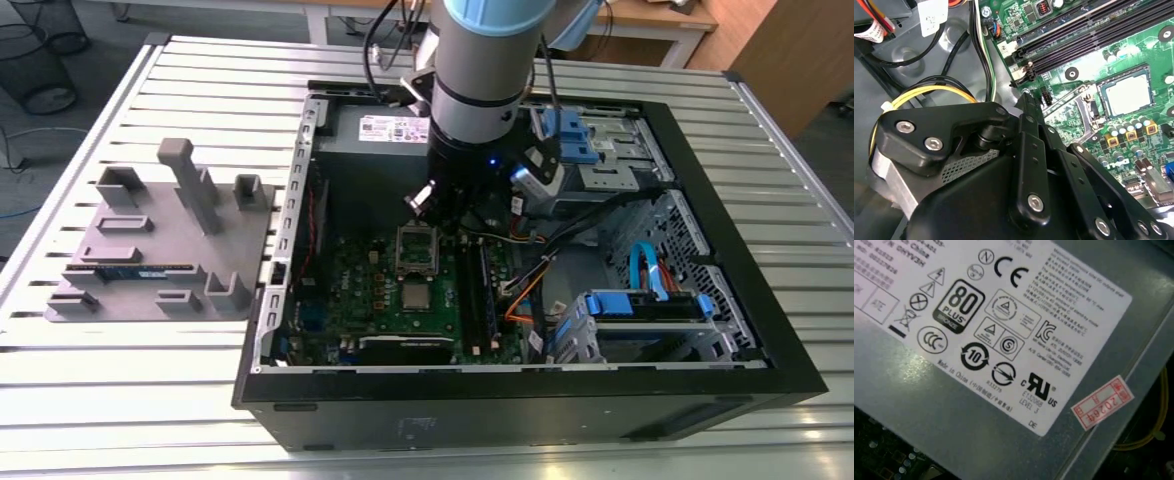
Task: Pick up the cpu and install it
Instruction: 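Close the cpu cover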
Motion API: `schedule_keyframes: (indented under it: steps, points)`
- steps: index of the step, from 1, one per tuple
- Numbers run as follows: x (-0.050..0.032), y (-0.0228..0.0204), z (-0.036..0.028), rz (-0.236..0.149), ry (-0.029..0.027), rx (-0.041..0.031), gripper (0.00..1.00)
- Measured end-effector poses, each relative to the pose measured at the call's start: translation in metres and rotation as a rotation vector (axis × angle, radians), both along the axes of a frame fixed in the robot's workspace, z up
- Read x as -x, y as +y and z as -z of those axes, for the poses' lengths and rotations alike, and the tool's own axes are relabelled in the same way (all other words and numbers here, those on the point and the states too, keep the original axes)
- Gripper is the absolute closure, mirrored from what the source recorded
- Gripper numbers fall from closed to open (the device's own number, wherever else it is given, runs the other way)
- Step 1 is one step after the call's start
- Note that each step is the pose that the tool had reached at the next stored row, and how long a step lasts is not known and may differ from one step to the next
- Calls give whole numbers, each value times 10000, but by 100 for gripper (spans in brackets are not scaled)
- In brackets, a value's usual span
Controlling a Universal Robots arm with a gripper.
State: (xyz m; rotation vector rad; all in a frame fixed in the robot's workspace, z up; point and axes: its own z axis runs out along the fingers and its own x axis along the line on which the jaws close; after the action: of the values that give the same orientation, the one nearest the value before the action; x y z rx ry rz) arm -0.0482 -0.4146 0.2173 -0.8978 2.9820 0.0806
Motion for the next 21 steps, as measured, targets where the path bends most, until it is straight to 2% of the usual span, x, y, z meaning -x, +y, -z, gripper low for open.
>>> schedule_keyframes:
  steps: [5,14,21]
  points:
    - [1,-5,-6,-17,-18,-3,89]
    - [-2,0,67,-23,-17,-1,89]
    - [-2,9,71,-21,-17,0,89]
